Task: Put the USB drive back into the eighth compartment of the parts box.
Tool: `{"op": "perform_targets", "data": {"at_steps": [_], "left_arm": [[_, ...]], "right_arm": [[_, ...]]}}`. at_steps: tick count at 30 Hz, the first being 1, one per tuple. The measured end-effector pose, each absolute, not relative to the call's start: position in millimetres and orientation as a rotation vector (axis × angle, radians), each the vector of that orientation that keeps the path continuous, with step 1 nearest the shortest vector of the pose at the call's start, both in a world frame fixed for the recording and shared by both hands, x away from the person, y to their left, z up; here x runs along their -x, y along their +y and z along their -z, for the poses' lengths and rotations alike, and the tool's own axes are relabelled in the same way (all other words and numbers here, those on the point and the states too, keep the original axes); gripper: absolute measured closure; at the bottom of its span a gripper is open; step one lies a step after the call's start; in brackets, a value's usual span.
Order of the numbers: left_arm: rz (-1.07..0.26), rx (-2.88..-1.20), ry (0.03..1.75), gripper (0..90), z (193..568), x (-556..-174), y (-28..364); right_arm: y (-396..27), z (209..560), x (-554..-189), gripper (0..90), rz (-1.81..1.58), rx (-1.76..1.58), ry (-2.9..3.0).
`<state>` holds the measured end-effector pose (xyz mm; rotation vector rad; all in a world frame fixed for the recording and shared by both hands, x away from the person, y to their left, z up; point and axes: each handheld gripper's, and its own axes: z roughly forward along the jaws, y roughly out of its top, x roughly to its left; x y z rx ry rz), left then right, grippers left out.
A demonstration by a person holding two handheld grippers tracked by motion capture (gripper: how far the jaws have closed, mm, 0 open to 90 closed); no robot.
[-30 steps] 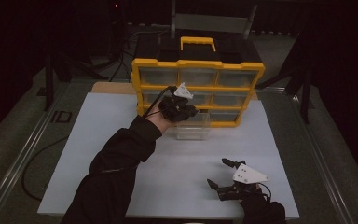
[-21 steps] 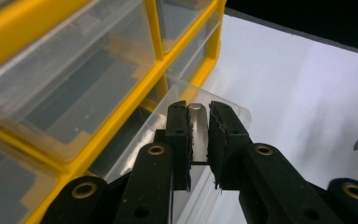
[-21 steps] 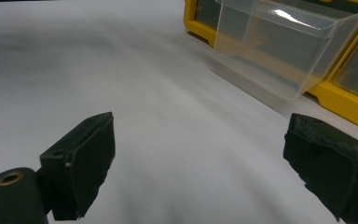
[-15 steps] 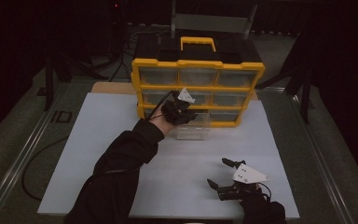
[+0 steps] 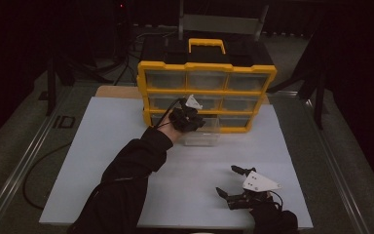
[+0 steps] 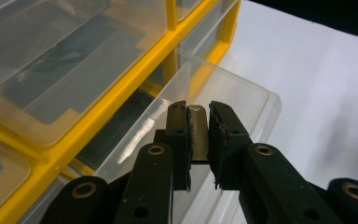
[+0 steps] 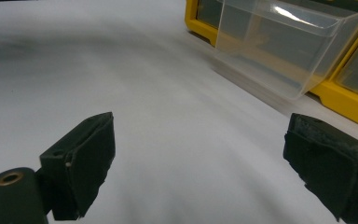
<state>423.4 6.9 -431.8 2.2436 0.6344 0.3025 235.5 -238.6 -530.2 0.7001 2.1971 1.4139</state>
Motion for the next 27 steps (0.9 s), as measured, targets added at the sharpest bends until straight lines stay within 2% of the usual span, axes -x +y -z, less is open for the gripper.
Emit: {"op": "perform_targets", "data": {"at_steps": [4,5,7,8,9,10,20,22,23,27], "left_arm": [[-0.292,-2.257,0.644,78.6,434,-425,6],[-0.303,-2.252,0.650,73.2,434,-425,6],[-0.295,-2.248,0.653,71.5,434,-425,7],[-0.292,-2.246,0.662,64.6,433,-425,8],[-0.297,-2.245,0.662,64.6,433,-424,8],[-0.304,-2.239,0.668,57.8,431,-423,9],[-0.288,-2.196,0.702,30.1,425,-415,18],[-0.288,-2.196,0.702,29.2,425,-415,18],[-0.277,-2.190,0.714,24.3,424,-414,21],[-0.253,-2.178,0.699,19.0,423,-412,23]], "right_arm": [[-239,530,-235,9.2,-1.414,-0.702,2.199],[-239,531,-236,9.2,-1.411,-0.700,2.202],[-239,531,-235,9.2,-1.408,-0.702,2.206],[-238,530,-235,9.2,-1.411,-0.700,2.203],[-238,530,-235,9.2,-1.411,-0.700,2.203],[-238,530,-235,9.2,-1.409,-0.700,2.204],[-238,530,-235,9.2,-1.411,-0.695,2.197],[-239,530,-235,9.2,-1.409,-0.696,2.200],[-239,531,-235,9.2,-1.407,-0.700,2.205],[-238,530,-235,9.2,-1.404,-0.698,2.204]]}}
